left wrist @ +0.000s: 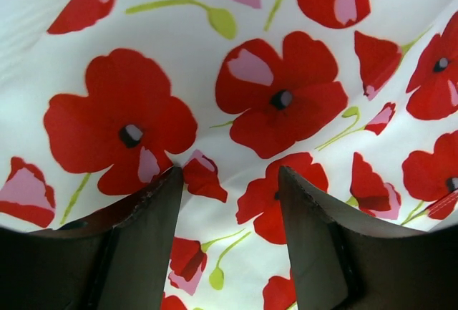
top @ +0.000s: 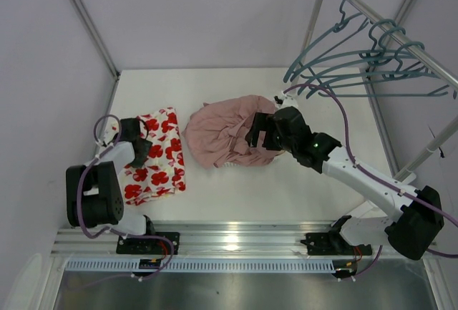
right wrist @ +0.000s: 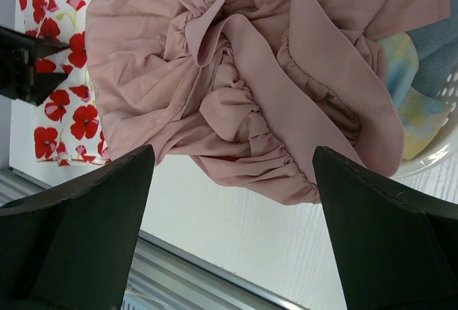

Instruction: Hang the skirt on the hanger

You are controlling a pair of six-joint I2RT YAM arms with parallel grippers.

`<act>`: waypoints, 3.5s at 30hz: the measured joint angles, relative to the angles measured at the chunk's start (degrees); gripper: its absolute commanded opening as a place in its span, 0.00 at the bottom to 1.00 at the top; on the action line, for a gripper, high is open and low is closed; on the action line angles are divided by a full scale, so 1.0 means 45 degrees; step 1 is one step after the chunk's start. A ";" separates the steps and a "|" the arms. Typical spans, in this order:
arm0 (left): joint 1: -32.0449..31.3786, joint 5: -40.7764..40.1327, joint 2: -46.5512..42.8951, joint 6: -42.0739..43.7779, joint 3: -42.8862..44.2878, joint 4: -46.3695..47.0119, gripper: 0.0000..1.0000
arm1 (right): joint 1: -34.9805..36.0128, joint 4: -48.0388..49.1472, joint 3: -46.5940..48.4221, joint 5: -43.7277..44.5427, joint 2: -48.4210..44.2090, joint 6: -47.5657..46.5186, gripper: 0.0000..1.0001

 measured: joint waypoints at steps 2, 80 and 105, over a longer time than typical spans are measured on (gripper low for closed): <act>-0.0010 -0.0063 -0.0583 -0.0787 -0.0515 -0.0102 0.62 | -0.0015 0.0000 0.0000 0.0039 0.0000 0.0039 0.99; -0.2837 0.2414 0.7436 0.8709 1.1521 -0.0933 0.38 | -0.0996 -0.1991 -0.1506 0.1559 -0.2977 0.0782 0.99; -0.6305 0.8320 -0.2438 1.1492 1.2254 -0.0374 0.99 | 0.4993 -0.0515 -0.2127 0.2040 -0.4571 -0.0223 0.99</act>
